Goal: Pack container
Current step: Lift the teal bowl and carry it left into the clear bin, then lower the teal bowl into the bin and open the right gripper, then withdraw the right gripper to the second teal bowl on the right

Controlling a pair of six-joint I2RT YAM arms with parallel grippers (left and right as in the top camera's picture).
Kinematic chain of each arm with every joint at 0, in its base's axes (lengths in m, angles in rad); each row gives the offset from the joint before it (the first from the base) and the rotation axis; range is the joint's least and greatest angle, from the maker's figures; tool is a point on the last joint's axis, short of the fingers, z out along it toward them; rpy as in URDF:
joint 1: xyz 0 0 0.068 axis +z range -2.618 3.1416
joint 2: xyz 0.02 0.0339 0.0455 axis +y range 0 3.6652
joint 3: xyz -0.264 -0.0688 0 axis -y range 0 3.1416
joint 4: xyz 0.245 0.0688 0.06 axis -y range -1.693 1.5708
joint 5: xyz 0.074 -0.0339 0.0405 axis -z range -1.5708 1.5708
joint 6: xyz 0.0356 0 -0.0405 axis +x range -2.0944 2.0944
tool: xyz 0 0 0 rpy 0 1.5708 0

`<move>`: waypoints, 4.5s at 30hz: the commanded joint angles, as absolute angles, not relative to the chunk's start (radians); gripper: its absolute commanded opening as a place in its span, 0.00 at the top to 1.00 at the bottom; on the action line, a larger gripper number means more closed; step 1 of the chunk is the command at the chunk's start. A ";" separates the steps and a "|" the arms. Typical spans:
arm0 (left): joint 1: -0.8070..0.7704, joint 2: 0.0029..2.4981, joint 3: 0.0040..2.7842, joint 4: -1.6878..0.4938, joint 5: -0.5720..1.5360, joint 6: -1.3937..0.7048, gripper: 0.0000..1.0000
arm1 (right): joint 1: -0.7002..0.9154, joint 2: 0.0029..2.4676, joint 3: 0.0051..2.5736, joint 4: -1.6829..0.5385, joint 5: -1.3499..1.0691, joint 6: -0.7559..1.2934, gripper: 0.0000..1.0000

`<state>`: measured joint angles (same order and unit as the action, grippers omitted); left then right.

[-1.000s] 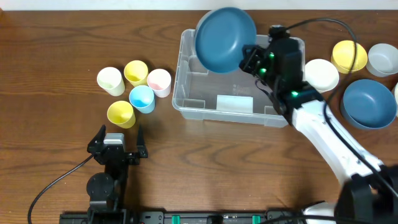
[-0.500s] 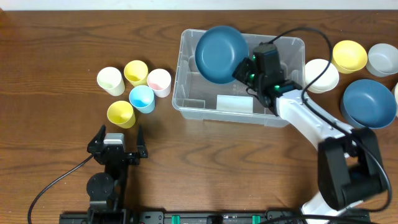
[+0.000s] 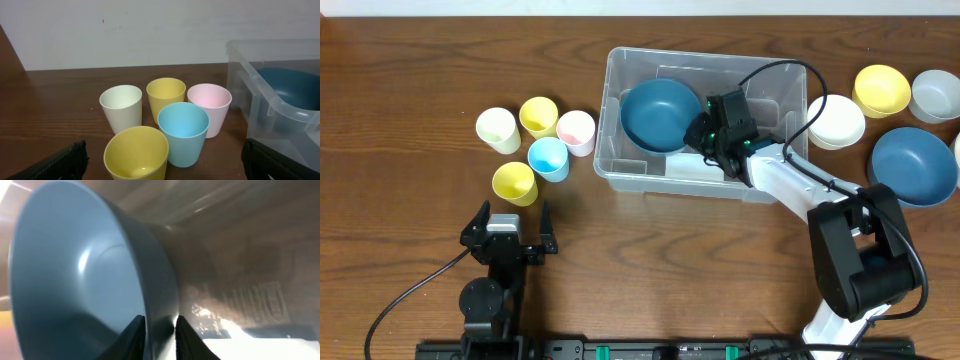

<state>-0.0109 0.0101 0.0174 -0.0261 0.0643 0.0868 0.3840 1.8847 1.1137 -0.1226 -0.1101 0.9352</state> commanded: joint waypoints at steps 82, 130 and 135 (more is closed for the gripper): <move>-0.007 0.005 0.004 -0.064 0.079 0.101 0.02 | 0.294 1.835 1.182 -0.310 -0.106 0.713 0.92; -0.007 0.005 0.004 -0.065 0.079 0.101 0.02 | -0.519 1.193 0.995 -0.878 0.243 0.979 0.01; -0.007 0.005 0.004 -0.064 0.079 0.101 0.02 | -0.615 1.296 0.994 -0.765 0.117 0.918 0.01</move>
<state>-0.0113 0.0105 0.0177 -0.0261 0.0643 0.0868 -0.5648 1.2484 0.9985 -0.7883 0.2176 0.9531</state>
